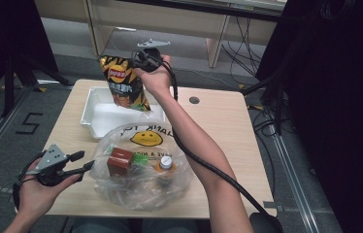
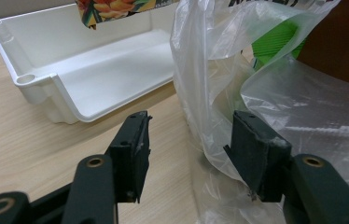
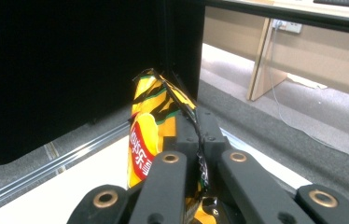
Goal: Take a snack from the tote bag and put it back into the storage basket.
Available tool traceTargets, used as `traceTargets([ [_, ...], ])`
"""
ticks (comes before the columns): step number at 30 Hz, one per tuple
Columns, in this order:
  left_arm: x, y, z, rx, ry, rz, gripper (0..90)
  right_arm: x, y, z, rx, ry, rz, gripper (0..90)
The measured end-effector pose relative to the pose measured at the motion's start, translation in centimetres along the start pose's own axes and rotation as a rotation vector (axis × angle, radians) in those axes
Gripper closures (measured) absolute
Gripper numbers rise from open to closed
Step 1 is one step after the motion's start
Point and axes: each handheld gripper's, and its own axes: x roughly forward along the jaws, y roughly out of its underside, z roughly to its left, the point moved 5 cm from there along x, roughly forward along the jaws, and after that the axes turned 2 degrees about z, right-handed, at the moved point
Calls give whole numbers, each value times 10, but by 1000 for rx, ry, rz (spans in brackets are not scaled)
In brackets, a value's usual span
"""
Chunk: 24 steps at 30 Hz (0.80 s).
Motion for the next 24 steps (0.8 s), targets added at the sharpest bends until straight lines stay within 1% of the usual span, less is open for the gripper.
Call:
traceTargets([
  [1,0,0,0,0,0,0,467,2,1,-1,-2,-2,-2,900],
  [2,0,0,0,0,0,-1,467,3,2,-1,5,3,11,900],
  [4,0,0,0,0,0,-1,467,8,4,-2,-4,1,14,900],
  [5,0,0,0,0,0,0,467,9,5,-2,6,5,21,900],
  [7,0,0,0,1,0,0,467,11,6,-3,4,0,23,900],
  [9,0,0,0,1,0,0,467,14,8,-5,14,5,21,900],
  [10,0,0,0,1,0,1,467,16,10,-6,16,8,33,900],
  [12,0,0,0,2,-6,4,467,18,11,-7,18,7,35,900],
  [13,0,0,0,3,-6,4,467,20,12,-7,24,8,32,900],
  [14,0,0,0,-1,0,0,467,22,14,-8,24,7,40,900],
  [16,0,0,0,-1,0,0,467,23,14,-7,27,7,43,900],
  [17,0,1,1,1,-2,3,467,24,14,-8,2,8,37,900],
  [18,0,1,1,3,-5,5,467,25,14,-8,14,17,28,900],
  [19,0,1,0,3,-4,6,467,24,14,-7,21,6,47,900],
  [20,0,1,0,6,-5,7,467,25,15,-7,28,6,48,900],
  [22,0,0,-1,1,3,1,467,29,16,-9,36,11,56,900],
  [24,0,0,-1,-5,0,-1,467,30,17,-9,39,9,56,900],
])
